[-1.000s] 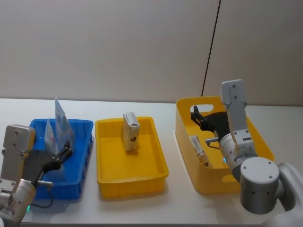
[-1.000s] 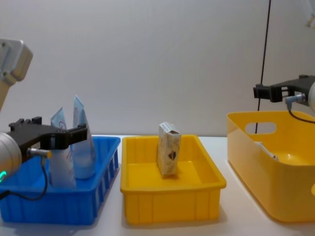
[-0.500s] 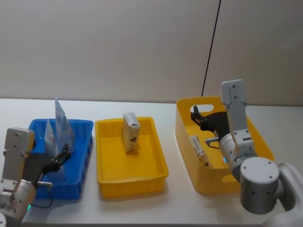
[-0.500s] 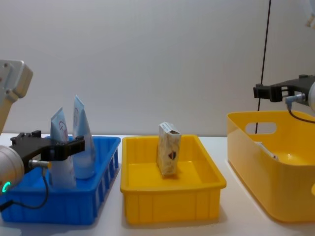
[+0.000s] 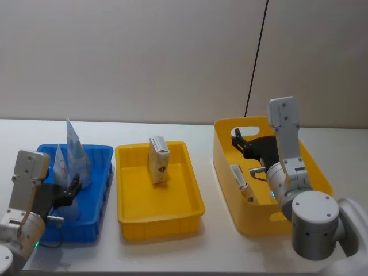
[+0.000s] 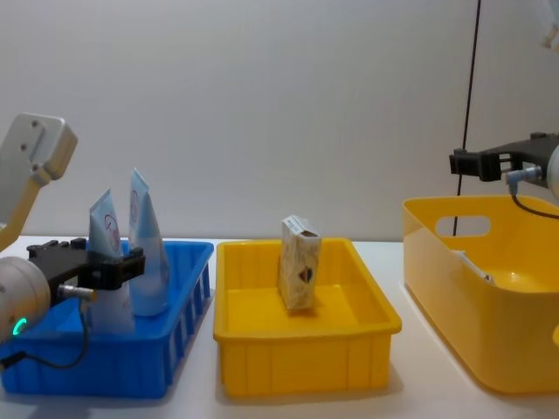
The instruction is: Bimanual collaborative sorting of washing and personal care products
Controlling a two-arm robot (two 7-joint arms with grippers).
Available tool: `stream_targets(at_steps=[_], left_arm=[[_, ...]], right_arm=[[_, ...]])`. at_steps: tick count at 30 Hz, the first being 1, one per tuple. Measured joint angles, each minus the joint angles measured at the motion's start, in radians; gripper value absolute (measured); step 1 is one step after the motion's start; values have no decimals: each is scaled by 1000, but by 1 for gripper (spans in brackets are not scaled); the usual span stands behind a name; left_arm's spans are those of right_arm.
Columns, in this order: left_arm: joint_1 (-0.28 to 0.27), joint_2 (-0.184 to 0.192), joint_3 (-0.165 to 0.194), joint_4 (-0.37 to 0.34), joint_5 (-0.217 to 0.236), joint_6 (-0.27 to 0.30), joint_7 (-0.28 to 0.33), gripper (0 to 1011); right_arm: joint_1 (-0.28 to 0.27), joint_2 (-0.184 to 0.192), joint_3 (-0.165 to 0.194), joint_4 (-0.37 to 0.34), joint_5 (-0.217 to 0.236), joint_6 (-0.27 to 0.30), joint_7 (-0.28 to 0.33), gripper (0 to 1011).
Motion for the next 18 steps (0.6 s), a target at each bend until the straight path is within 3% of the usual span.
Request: stream_targets(at_steps=[1, 12, 18], left_arm=[[-3, 0, 1, 3, 4, 4, 2, 768], [-22, -7, 3, 14, 38, 43, 26, 381], [-18, -7, 2, -6, 45, 54, 26, 290]], right_arm=[[0, 0, 0, 0, 0, 0, 0, 1004], [0, 0, 0, 0, 0, 0, 0, 1004], [0, 0, 0, 0, 0, 0, 0, 1004]])
